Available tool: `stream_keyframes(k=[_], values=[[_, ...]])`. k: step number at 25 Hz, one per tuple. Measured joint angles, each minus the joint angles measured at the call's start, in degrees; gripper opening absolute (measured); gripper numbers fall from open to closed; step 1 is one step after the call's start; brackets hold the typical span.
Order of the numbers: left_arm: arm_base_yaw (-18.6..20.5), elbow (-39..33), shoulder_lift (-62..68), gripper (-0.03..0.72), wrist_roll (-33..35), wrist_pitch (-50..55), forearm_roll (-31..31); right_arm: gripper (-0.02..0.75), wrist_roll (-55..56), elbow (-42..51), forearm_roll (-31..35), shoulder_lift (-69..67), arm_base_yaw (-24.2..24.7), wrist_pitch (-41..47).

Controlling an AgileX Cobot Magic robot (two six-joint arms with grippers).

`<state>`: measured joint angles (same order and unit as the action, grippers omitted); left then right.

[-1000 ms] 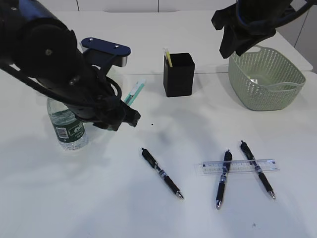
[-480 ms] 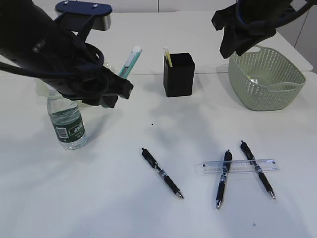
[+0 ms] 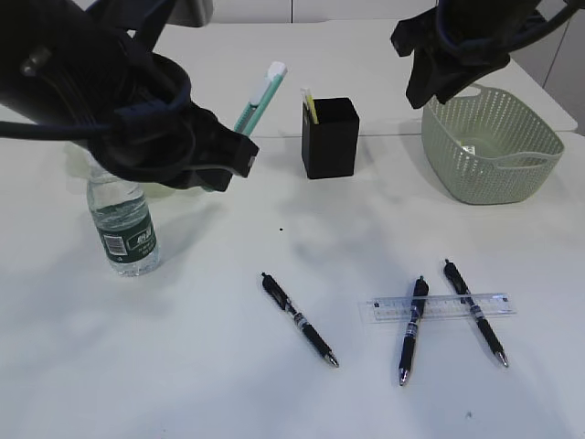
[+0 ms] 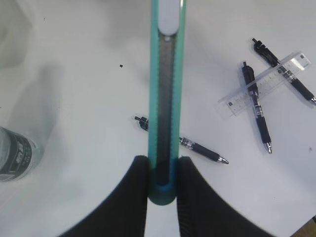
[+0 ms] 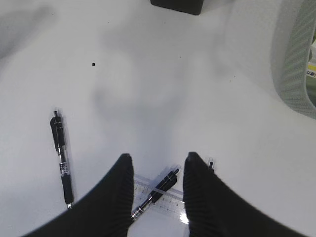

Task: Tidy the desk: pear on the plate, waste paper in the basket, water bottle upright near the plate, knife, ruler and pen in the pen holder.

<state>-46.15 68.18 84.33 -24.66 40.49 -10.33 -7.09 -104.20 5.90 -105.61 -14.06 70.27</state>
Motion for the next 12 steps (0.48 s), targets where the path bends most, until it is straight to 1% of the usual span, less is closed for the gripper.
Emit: stream_keyframes(k=[7,12], values=[[0.0,-0.1,-3.1,0.092,0.0,0.6,0.4,0.258,0.0,0.0,0.1,0.0,0.0,0.2],[0.0,-0.1,-4.4,0.092,0.0,0.6,2.6,0.258,0.0,0.0,1.8,0.1,0.0,0.3]])
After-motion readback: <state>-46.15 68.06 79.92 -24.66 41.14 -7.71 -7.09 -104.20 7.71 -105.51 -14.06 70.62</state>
